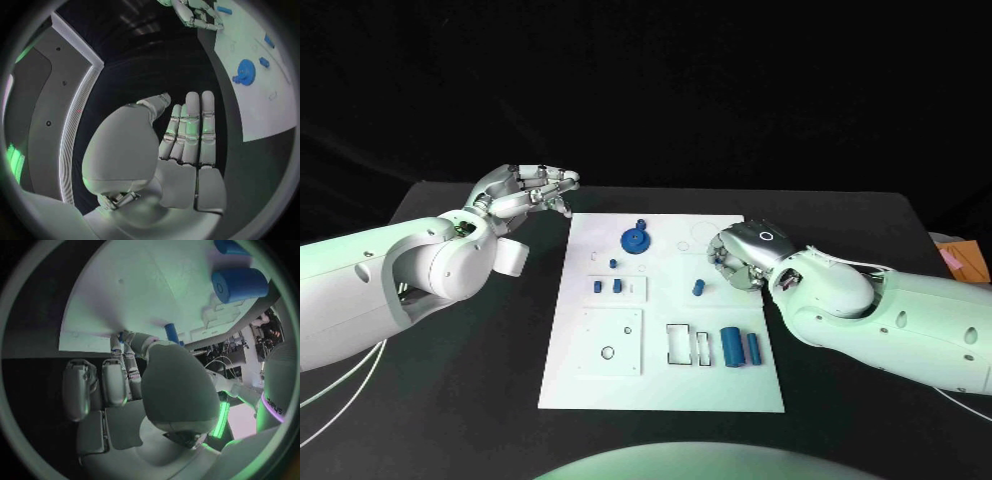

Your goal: Assemble the parts on the task board

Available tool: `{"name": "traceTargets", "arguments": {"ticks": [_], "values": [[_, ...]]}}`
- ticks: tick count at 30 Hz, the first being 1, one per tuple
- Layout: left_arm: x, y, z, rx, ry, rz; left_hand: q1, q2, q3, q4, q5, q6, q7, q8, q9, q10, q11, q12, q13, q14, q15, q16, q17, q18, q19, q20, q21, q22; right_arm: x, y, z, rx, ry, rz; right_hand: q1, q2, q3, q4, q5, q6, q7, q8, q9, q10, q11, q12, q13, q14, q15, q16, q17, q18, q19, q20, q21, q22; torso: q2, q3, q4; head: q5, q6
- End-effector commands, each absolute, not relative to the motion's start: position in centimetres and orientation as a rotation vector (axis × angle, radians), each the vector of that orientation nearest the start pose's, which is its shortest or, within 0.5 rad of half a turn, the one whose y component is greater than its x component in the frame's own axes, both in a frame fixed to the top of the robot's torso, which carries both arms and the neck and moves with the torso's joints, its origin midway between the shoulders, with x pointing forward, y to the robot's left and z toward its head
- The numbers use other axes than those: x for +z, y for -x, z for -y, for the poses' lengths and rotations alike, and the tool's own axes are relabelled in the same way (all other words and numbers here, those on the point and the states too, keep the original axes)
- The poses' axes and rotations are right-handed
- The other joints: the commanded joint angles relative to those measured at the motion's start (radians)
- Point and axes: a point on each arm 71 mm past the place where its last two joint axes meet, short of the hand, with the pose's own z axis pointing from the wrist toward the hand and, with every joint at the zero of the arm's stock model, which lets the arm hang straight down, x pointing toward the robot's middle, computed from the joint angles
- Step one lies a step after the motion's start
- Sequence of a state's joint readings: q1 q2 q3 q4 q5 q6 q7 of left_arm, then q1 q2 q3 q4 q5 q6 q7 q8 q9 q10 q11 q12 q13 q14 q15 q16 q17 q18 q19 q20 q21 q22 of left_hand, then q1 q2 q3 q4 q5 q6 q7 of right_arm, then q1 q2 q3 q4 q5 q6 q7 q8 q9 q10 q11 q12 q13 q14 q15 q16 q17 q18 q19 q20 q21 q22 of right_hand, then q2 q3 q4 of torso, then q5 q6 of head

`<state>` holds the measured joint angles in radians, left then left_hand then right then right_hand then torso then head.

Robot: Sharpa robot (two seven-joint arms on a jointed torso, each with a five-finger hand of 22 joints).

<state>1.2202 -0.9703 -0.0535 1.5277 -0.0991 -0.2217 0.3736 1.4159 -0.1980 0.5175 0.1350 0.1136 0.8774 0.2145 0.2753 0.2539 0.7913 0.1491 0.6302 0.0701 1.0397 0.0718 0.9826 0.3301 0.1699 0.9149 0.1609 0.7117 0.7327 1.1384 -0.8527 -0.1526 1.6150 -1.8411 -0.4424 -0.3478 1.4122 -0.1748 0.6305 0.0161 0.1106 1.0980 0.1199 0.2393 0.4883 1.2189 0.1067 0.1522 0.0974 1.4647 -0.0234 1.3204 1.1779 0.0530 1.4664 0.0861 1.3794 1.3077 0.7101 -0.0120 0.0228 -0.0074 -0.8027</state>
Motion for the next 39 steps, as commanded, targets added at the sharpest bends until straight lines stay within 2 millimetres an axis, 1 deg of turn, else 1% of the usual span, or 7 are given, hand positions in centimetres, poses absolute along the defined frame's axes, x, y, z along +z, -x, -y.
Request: {"name": "traceTargets", "arguments": {"ticks": [1,18,27,32,33,38,39], "values": [[-17.1,-48.5,-26.4,-1.505,1.019,-1.468,0.001,0.008,-0.002,-0.005,0.004,-0.005,0.003,-0.006,-0.001,-0.007,0.003,-0.005,-0.001,-0.008,0.001,-0.005,-0.001,0.011,0.005,0.004,-0.006,-0.001,-24.1,-43.5,18.7,0.387,0.352,-1.631,-0.006,0.004,-0.001,-0.003,0.004,0.005,0.000,-0.001,0.001,0.069,-0.060,0.007,0.038,0.022,-0.005,-0.006,-0.001,-0.013,0.025,-0.010,0.005,0.183,0.000,0.0005,-0.0008,0.000,0.000],[-17.2,-48.6,-26.5,-1.505,1.022,-1.478,0.002,0.009,-0.003,-0.007,0.004,-0.009,0.005,-0.009,-0.002,-0.012,0.005,-0.006,-0.001,-0.013,0.003,-0.009,-0.003,0.011,0.002,0.005,-0.009,-0.002,-21.8,-43.7,19.2,0.419,0.311,-1.567,-0.016,0.005,-0.003,0.001,0.005,0.005,-0.001,-0.002,0.003,0.067,-0.060,0.005,0.042,0.023,-0.005,-0.006,0.000,-0.015,0.029,-0.010,0.016,0.188,0.000,-0.0002,-0.0001,-0.001,0.004],[-17.2,-48.6,-26.6,-1.503,1.023,-1.480,0.002,0.009,-0.003,-0.007,0.004,-0.010,0.005,-0.009,-0.002,-0.012,0.006,-0.006,-0.001,-0.014,0.003,-0.009,-0.003,0.011,0.002,0.005,-0.009,-0.003,-20.6,-43.0,19.2,0.466,0.279,-1.551,-0.020,0.005,-0.005,0.001,0.003,0.005,-0.001,-0.001,0.004,0.066,-0.060,0.004,0.044,0.023,-0.006,-0.006,0.000,-0.017,0.032,-0.010,0.022,0.191,0.000,0.0001,-0.0007,0.000,0.002],[-17.2,-48.7,-26.7,-1.500,1.024,-1.478,0.002,0.009,-0.003,-0.007,0.004,-0.010,0.005,-0.009,-0.002,-0.012,0.006,-0.006,-0.001,-0.014,0.003,-0.009,-0.003,0.011,0.002,0.005,-0.009,-0.003,-19.2,-41.9,18.0,0.530,0.277,-1.531,-0.019,0.006,-0.005,0.001,0.003,0.005,-0.001,-0.002,0.005,0.065,-0.061,0.003,0.044,0.023,-0.006,-0.006,0.001,-0.017,0.033,-0.010,0.025,0.193,-0.002,0.0000,-0.0014,0.004,0.003],[-17.3,-48.7,-26.8,-1.499,1.024,-1.477,0.002,0.009,-0.003,-0.007,0.004,-0.010,0.005,-0.009,-0.002,-0.012,0.006,-0.006,-0.001,-0.014,0.003,-0.009,-0.003,0.011,0.002,0.005,-0.009,-0.003,-18.9,-41.5,17.5,0.551,0.282,-1.527,-0.019,0.006,-0.005,0.001,0.003,0.005,-0.001,-0.002,0.005,0.065,-0.061,0.003,0.044,0.023,-0.006,-0.006,0.001,-0.017,0.033,-0.010,0.025,0.193,-0.002,0.0001,-0.0016,0.007,0.003],[-17.3,-48.9,-26.8,-1.497,1.023,-1.474,0.003,0.009,-0.003,-0.007,0.004,-0.010,0.006,-0.010,-0.002,-0.014,0.006,-0.006,-0.001,-0.015,0.004,-0.010,-0.003,0.011,0.001,0.006,-0.010,-0.003,-17.9,-40.3,15.3,0.625,0.307,-1.516,-0.019,0.007,-0.004,0.000,0.003,0.003,-0.001,-0.003,0.005,0.063,-0.060,0.002,0.045,0.023,-0.006,-0.006,0.000,-0.017,0.033,-0.010,0.023,0.192,-0.003,-0.0004,-0.0007,0.010,0.005],[-17.3,-48.9,-26.7,-1.497,1.023,-1.474,0.003,0.009,-0.003,-0.007,0.004,-0.010,0.006,-0.010,-0.002,-0.014,0.006,-0.006,-0.001,-0.015,0.004,-0.010,-0.003,0.011,0.001,0.006,-0.010,-0.003,-17.7,-40.1,14.7,0.642,0.313,-1.515,-0.019,0.007,-0.003,0.000,0.004,0.002,-0.001,-0.003,0.005,0.062,-0.060,0.001,0.045,0.024,-0.006,-0.006,0.000,-0.017,0.033,-0.010,0.023,0.192,-0.003,-0.0007,-0.0001,0.016,0.007]]}}
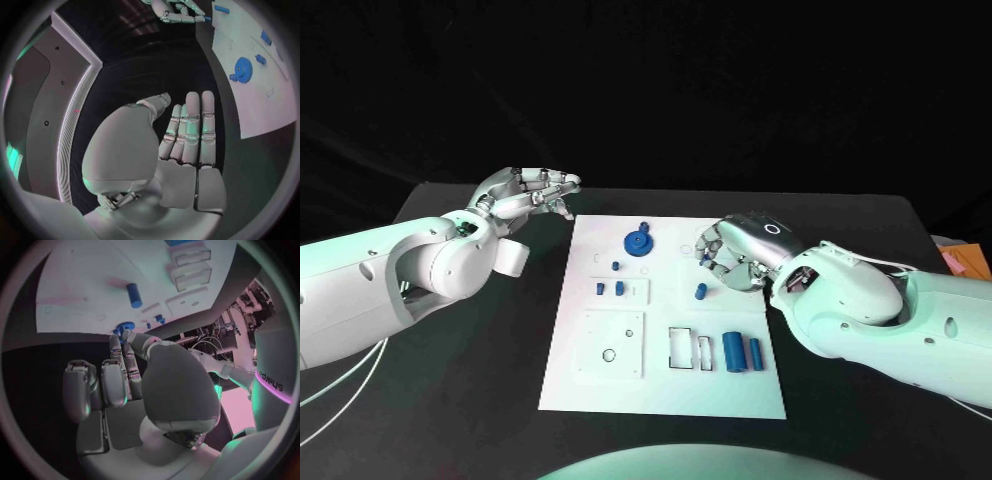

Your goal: Assemble the parts on the task board

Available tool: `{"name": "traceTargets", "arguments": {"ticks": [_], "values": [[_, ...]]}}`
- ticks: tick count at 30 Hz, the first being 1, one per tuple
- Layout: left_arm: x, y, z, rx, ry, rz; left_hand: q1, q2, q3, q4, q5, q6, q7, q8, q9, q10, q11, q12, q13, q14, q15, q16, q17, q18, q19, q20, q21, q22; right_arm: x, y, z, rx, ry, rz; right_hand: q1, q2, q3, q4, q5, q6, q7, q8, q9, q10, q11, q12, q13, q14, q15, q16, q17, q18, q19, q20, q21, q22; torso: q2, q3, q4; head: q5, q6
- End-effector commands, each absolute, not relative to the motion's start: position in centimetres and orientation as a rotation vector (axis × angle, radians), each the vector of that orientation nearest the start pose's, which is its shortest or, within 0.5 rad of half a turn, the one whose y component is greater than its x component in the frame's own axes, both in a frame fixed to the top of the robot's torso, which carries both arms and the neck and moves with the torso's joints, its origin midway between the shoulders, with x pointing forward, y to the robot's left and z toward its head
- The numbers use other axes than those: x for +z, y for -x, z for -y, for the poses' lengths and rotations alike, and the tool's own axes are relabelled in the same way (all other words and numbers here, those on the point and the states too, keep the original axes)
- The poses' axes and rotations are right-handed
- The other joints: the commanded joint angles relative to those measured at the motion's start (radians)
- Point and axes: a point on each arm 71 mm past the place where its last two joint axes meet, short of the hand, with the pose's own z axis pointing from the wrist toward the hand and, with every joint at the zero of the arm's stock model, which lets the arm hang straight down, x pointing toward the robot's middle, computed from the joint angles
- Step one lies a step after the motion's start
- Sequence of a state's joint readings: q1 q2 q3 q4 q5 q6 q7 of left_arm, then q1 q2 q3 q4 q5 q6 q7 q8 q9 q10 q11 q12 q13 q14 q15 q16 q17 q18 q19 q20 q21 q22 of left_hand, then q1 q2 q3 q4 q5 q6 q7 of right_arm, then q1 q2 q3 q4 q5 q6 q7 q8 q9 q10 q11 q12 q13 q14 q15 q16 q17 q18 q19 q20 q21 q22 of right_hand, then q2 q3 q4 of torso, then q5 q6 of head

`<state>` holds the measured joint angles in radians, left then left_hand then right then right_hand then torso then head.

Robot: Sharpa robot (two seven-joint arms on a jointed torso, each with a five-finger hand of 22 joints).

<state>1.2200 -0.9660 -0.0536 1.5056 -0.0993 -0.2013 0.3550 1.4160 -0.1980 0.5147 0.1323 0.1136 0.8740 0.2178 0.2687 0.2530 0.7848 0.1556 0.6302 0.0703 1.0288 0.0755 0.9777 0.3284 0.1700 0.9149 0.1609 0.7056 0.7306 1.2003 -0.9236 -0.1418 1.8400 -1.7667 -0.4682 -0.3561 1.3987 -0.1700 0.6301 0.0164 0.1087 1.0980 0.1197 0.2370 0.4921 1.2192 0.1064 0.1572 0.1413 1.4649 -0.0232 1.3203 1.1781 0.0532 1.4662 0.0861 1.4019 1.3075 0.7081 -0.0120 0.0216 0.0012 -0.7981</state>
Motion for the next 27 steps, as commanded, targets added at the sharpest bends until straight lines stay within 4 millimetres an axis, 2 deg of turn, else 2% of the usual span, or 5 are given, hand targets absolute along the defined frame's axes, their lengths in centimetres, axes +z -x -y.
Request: {"name": "traceTargets", "arguments": {"ticks": [1,11,15,24,27], "values": [[-17.3,-48.9,-26.7,-1.498,1.023,-1.474,0.003,0.009,0.000,-0.005,0.004,-0.007,0.002,-0.003,-0.001,-0.007,0.000,-0.006,-0.002,-0.004,0.000,-0.005,-0.002,0.011,0.001,0.006,-0.004,-0.001,-17.6,-39.9,14.2,0.659,0.319,-1.514,-0.005,0.002,-0.003,-0.001,0.006,0.002,-0.001,-0.001,0.001,0.062,-0.060,-0.004,0.001,0.023,-0.006,-0.006,0.000,-0.017,0.033,-0.010,0.001,0.192,0.000,-0.0012,0.0015,0.014,0.002],[-17.4,-49.2,-26.2,-1.504,1.019,-1.476,0.003,0.010,0.000,-0.005,0.004,-0.007,0.002,-0.004,-0.001,-0.008,0.000,-0.005,-0.001,-0.004,0.000,-0.006,-0.002,0.011,0.001,0.006,-0.005,-0.001,-18.8,-38.2,9.4,0.793,0.371,-1.530,-0.003,0.005,0.000,-0.004,0.009,-0.002,0.001,-0.003,0.002,0.059,-0.059,-0.006,0.004,0.024,-0.006,-0.006,-0.001,-0.016,0.032,-0.010,-0.002,0.191,0.000,-0.0035,0.0009,0.052,0.001],[-17.5,-49.4,-26.1,-1.506,1.018,-1.476,0.003,0.010,0.000,-0.005,0.004,-0.007,0.002,-0.004,-0.001,-0.008,0.000,-0.005,-0.001,-0.004,0.000,-0.006,-0.002,0.011,0.001,0.006,-0.005,-0.001,-19.8,-37.6,8.1,0.826,0.383,-1.548,-0.003,0.006,0.000,-0.004,0.009,-0.003,0.001,-0.004,0.002,0.059,-0.058,-0.007,0.004,0.024,-0.005,-0.006,-0.001,-0.016,0.032,-0.010,-0.002,0.192,0.001,-0.0018,0.0015,0.068,-0.004],[-17.6,-49.7,-25.7,-1.511,1.016,-1.476,-0.002,0.011,-0.004,-0.002,0.003,-0.008,0.003,-0.004,-0.001,-0.009,0.001,-0.004,-0.001,-0.005,0.002,-0.007,-0.002,0.011,0.001,0.008,-0.008,-0.003,-22.2,-36.7,6.4,0.871,0.393,-1.589,-0.003,0.008,0.002,-0.006,0.011,-0.006,0.003,-0.006,0.003,0.055,-0.057,-0.009,0.007,0.025,-0.004,-0.005,0.000,-0.016,0.031,-0.010,-0.004,0.191,0.002,-0.0028,0.0024,0.120,-0.021],[-17.6,-49.7,-25.6,-1.513,1.015,-1.475,-0.004,0.011,-0.005,-0.001,0.003,-0.008,0.003,-0.004,-0.001,-0.009,0.001,-0.004,-0.001,-0.005,0.002,-0.007,-0.002,0.011,0.000,0.008,-0.009,-0.003,-22.7,-36.6,6.1,0.875,0.395,-1.599,-0.003,0.008,0.002,-0.006,0.011,-0.006,0.003,-0.006,0.003,0.055,-0.057,-0.009,0.007,0.025,-0.004,-0.005,0.000,-0.016,0.031,-0.010,-0.004,0.191,0.002,-0.0033,0.0015,0.127,-0.024]]}}
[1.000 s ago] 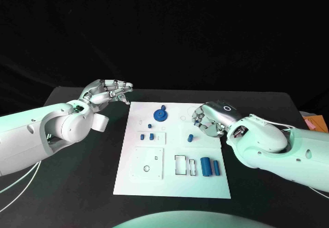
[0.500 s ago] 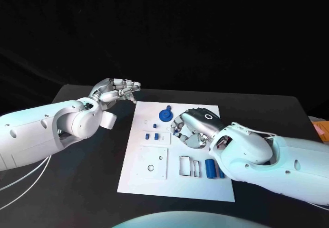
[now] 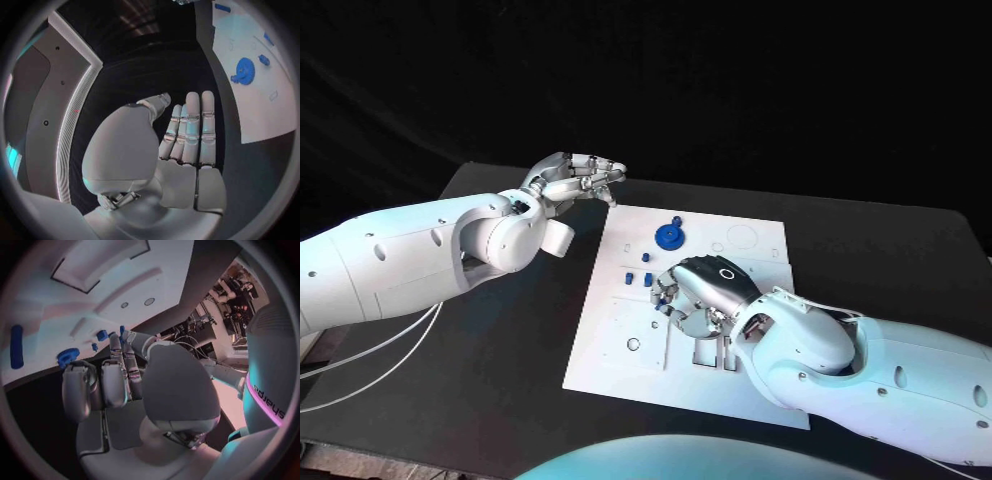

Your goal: Assemble the parts on the task board

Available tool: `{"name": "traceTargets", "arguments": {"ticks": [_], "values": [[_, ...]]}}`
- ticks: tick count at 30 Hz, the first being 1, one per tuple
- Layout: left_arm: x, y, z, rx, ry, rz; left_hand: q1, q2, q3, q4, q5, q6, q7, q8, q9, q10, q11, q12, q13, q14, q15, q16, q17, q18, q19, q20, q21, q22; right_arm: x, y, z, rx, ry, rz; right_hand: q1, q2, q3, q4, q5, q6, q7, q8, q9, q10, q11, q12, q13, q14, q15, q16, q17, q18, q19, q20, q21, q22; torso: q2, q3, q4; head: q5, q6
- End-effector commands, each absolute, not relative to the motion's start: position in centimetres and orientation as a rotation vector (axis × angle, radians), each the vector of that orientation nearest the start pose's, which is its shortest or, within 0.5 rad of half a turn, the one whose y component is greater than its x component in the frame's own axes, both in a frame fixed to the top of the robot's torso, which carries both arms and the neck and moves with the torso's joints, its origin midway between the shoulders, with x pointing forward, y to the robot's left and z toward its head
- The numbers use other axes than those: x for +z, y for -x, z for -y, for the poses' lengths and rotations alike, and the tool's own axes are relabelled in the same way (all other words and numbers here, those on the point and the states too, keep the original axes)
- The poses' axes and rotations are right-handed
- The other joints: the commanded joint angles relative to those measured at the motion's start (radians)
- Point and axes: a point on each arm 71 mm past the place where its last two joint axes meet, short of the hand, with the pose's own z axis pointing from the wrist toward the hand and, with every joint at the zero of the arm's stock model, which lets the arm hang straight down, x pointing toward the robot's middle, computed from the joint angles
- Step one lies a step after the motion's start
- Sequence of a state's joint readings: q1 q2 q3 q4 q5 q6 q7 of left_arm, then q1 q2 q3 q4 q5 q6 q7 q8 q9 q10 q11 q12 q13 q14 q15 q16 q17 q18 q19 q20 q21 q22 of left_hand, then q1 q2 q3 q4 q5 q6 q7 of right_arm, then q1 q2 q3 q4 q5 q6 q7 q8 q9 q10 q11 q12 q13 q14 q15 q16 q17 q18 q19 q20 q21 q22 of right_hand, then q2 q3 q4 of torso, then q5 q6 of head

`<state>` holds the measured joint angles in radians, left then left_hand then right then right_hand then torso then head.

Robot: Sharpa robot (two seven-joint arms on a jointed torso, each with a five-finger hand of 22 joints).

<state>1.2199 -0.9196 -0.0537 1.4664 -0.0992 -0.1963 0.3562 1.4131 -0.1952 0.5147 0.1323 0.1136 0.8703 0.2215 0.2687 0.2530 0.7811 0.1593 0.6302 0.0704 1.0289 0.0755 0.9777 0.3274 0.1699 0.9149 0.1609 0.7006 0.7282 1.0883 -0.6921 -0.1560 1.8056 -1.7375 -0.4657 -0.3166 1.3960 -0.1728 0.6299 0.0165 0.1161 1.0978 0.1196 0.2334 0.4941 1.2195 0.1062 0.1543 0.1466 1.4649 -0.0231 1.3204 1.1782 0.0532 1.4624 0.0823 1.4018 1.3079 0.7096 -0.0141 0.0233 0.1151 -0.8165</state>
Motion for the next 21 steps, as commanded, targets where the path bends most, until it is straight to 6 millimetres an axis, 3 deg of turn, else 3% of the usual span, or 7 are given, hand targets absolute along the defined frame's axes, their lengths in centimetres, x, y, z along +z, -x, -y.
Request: {"name": "traceTargets", "arguments": {"ticks": [1,4,8,21], "values": [[-17.6,-49.8,-25.6,-1.513,1.015,-1.475,-0.002,0.008,-0.005,0.000,0.003,-0.004,0.000,-0.005,-0.001,-0.006,-0.003,-0.004,-0.001,-0.005,0.002,-0.007,-0.001,0.011,0.000,0.008,-0.004,-0.001,-22.9,-36.5,6.1,0.876,0.396,-1.602,0.000,0.011,0.002,-0.007,0.003,-0.006,0.003,-0.003,0.001,0.054,-0.056,-0.007,0.002,0.025,-0.004,-0.005,0.000,-0.016,0.035,-0.006,-0.003,0.191,0.000,-0.0015,0.0000,0.017,-0.008],[-17.6,-49.8,-25.5,-1.513,1.015,-1.475,-0.002,0.008,-0.005,0.000,0.003,-0.004,0.000,-0.005,-0.001,-0.006,-0.003,-0.004,-0.001,-0.005,0.002,-0.007,-0.001,0.011,0.000,0.008,-0.004,-0.001,-23.2,-36.4,6.0,0.878,0.397,-1.611,0.000,0.011,0.002,-0.007,0.004,-0.007,0.004,-0.003,0.001,0.054,-0.056,-0.007,0.002,0.025,-0.004,-0.005,-0.001,-0.016,0.035,-0.006,-0.003,0.191,0.001,-0.0024,0.0008,0.025,-0.012],[-17.6,-49.8,-25.5,-1.513,1.015,-1.473,-0.009,0.009,-0.010,0.005,0.001,-0.004,0.000,-0.005,-0.001,-0.007,-0.002,-0.002,0.000,-0.004,0.003,-0.006,-0.001,0.011,0.000,0.010,-0.007,-0.003,-23.6,-36.3,6.0,0.875,0.401,-1.624,0.000,0.011,0.002,-0.008,0.004,-0.007,0.004,-0.003,0.001,0.054,-0.056,-0.007,0.002,0.025,-0.004,-0.005,0.000,-0.016,0.035,-0.006,-0.004,0.191,0.000,-0.0006,0.0004,0.037,-0.018],[-17.6,-49.8,-25.5,-1.517,1.013,-1.474,-0.011,0.009,-0.011,0.006,0.000,-0.005,-0.001,-0.005,-0.001,-0.007,-0.003,-0.001,0.000,-0.004,0.003,-0.006,-0.001,0.011,0.000,0.010,-0.008,-0.004,-24.3,-36.2,5.9,0.858,0.418,-1.649,-0.001,0.011,0.002,-0.008,0.004,-0.008,0.004,-0.003,0.002,0.053,-0.055,-0.007,0.003,0.025,-0.004,-0.006,-0.002,-0.016,0.035,-0.006,-0.005,0.191,0.001,0.0008,-0.0008,0.046,-0.025]]}}
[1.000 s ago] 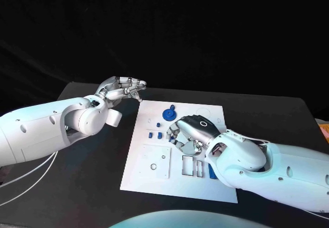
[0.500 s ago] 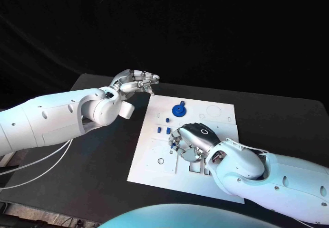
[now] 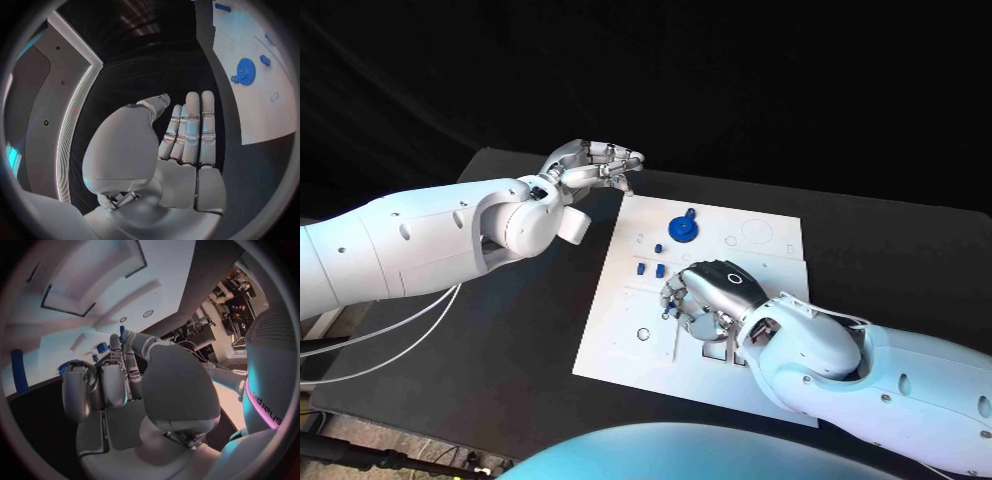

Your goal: Assemble the parts on the task board

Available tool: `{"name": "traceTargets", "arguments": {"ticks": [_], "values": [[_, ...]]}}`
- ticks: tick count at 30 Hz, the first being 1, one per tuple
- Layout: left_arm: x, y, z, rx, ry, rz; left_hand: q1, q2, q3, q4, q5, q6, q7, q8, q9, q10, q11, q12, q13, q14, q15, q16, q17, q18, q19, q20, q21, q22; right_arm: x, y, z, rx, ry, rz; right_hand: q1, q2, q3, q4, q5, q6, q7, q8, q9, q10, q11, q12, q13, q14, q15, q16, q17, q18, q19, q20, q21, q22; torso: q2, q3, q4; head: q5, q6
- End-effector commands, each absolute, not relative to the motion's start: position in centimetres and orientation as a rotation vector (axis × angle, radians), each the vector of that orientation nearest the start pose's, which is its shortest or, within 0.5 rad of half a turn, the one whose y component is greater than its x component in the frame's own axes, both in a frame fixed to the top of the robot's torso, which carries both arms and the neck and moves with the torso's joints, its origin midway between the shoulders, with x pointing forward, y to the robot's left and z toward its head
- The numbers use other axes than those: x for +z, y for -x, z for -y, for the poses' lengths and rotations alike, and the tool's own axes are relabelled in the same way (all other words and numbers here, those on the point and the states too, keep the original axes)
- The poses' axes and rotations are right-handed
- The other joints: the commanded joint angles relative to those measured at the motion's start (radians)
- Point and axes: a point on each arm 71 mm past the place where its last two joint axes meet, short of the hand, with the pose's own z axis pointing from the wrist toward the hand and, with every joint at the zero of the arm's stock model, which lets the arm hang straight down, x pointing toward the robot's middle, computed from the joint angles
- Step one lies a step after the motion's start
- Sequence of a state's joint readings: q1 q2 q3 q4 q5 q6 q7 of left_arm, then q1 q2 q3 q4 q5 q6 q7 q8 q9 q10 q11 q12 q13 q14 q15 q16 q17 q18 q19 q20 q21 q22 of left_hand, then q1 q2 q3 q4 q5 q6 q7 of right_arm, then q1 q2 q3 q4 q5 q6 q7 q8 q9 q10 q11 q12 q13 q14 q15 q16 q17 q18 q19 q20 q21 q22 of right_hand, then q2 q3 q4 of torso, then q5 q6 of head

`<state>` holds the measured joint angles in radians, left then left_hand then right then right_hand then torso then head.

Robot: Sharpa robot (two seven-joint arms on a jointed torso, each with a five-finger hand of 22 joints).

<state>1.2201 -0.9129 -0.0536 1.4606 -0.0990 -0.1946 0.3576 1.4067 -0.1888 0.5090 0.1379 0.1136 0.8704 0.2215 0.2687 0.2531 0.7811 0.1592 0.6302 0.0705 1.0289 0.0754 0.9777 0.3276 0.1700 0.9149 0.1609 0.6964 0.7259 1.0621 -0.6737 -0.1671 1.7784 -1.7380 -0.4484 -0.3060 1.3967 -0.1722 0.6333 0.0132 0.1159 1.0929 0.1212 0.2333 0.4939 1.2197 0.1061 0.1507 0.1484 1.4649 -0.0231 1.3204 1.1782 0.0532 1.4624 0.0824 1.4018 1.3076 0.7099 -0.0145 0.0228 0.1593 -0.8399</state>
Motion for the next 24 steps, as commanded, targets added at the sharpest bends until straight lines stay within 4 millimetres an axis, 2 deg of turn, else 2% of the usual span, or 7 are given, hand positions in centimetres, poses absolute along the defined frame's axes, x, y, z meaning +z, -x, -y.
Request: {"name": "traceTargets", "arguments": {"ticks": [1,24], "values": [[-17.55,-49.82,-25.44,-1.517,1.013,-1.474,-0.005,0.002,-0.006,0.000,0.000,-0.005,-0.001,-0.005,-0.001,-0.007,-0.002,-0.001,0.000,-0.004,0.003,-0.006,-0.001,0.011,0.000,0.010,-0.004,-0.002,-24.35,-36.18,5.84,0.858,0.419,-1.650,-0.002,0.011,-0.002,-0.005,0.004,-0.003,0.003,-0.003,0.002,0.053,-0.055,-0.004,0.001,0.025,-0.004,-0.006,-0.002,-0.016,0.035,-0.006,-0.005,0.191,0.000,0.0010,-0.0004,0.001,-0.002],[-17.58,-49.84,-25.37,-1.519,1.014,-1.479,-0.005,0.003,-0.008,0.002,0.001,-0.005,-0.001,-0.005,-0.001,-0.008,-0.003,0.000,0.000,-0.005,0.003,-0.006,-0.001,0.012,0.001,0.011,-0.007,-0.003,-25.04,-36.13,5.60,0.837,0.444,-1.669,-0.004,0.012,-0.003,-0.005,0.004,-0.003,0.003,-0.003,0.003,0.052,-0.055,-0.005,0.004,0.025,-0.003,-0.006,-0.002,-0.015,0.034,-0.005,-0.006,0.191,0.000,0.0007,-0.0005,0.005,-0.006]]}}
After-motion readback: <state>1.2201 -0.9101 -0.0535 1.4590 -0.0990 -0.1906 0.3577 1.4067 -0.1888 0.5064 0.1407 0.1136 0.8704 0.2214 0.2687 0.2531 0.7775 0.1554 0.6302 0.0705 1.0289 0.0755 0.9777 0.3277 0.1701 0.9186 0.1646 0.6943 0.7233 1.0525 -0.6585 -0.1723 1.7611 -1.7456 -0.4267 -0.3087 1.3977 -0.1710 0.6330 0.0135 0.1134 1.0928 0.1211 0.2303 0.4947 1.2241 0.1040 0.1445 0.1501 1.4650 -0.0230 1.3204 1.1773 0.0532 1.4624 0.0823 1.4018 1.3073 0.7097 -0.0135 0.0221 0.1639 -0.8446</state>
